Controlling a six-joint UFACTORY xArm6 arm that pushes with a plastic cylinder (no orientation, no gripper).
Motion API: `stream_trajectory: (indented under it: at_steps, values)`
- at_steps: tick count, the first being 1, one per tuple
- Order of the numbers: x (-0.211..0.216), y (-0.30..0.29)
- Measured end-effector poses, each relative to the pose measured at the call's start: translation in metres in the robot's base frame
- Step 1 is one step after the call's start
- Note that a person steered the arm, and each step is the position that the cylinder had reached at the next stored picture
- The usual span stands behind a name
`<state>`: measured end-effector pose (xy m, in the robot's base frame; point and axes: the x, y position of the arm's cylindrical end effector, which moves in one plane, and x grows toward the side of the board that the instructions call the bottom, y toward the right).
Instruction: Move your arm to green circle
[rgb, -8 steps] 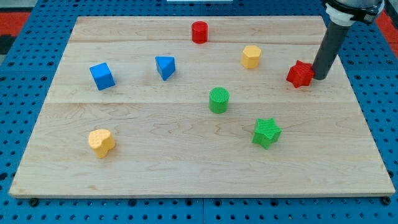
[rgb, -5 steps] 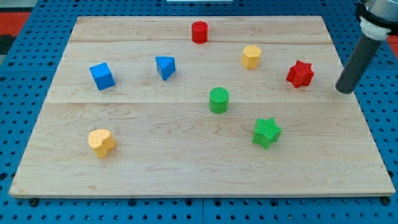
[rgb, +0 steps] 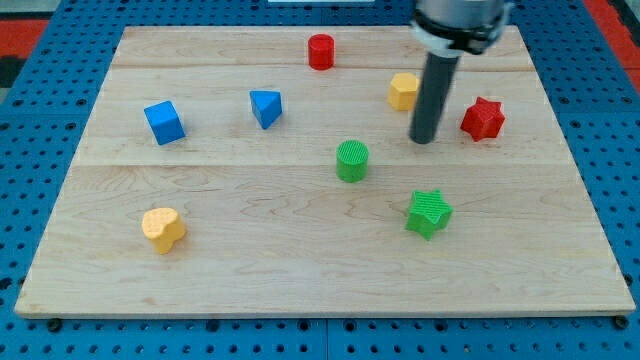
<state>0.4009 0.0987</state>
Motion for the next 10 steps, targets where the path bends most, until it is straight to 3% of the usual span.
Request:
stream_trajectory:
  at_steps: [1, 2, 3, 6, 8, 10]
  values:
    - [-0.01, -0.058]
    - [-0.039, -0.067]
    - [-0.039, -0.098]
    - [-0.031, -0.106]
    - [0.043, -0.128]
    - [0.064, -0.163]
